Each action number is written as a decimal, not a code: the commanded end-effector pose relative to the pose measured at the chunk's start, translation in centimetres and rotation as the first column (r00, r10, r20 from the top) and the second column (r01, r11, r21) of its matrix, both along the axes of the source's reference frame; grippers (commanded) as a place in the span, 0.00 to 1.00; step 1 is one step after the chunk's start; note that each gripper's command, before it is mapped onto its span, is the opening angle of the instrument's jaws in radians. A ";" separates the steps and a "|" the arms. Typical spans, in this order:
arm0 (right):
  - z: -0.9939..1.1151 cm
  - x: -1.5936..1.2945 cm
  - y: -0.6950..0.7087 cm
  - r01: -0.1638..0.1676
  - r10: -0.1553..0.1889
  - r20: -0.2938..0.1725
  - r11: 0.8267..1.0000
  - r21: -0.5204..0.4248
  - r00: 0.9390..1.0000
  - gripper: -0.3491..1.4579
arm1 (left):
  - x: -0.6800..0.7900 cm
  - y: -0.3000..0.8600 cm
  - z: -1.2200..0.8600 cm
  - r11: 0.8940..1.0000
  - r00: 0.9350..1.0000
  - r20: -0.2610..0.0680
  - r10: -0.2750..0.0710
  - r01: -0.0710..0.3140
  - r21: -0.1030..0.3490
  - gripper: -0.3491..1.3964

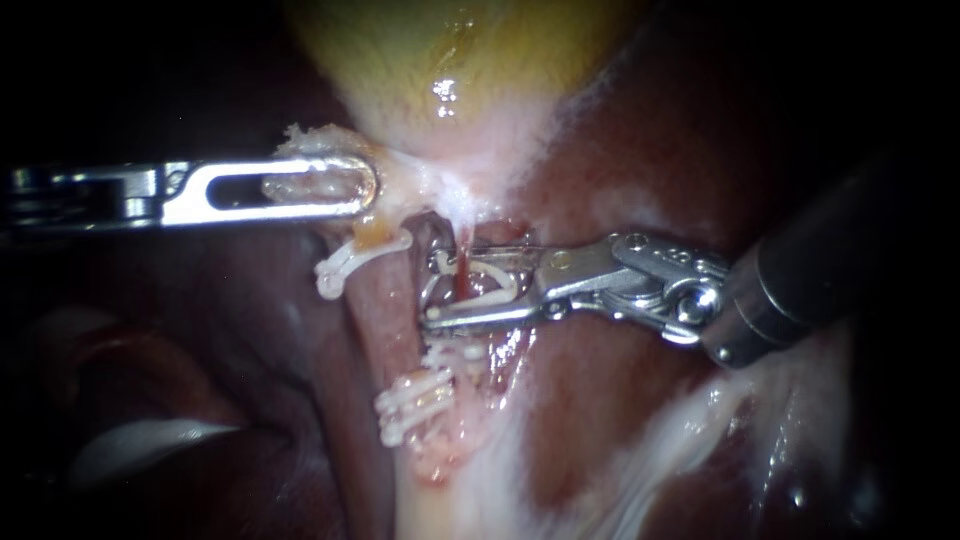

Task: Clipping third clip right tube

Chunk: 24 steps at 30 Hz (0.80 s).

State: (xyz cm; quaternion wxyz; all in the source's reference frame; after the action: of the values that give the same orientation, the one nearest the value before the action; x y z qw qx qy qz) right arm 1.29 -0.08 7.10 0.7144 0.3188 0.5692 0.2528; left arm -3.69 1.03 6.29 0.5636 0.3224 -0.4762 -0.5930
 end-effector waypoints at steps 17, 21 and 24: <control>-0.19 -0.02 0.03 -0.020 0.025 -0.099 0.998 0.053 0.995 0.45 | 0.00 -0.01 0.03 1.000 1.000 0.001 0.001 -0.001 -0.001 0.00; -0.33 -0.03 0.05 -0.022 0.035 -0.154 0.996 0.087 0.987 0.45 | 0.00 -0.02 0.04 1.000 1.000 0.001 0.001 -0.001 -0.002 0.00; -0.43 -0.03 0.07 -0.022 0.042 -0.184 0.993 0.112 0.982 0.45 | 0.00 -0.02 0.04 1.000 1.000 0.001 0.001 -0.001 -0.002 0.00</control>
State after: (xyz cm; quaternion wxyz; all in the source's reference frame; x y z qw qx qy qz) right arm 1.26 0.00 6.64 0.6323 0.3709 0.6265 0.2650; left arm -3.69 1.01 6.34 0.5640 0.3226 -0.4768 -0.5920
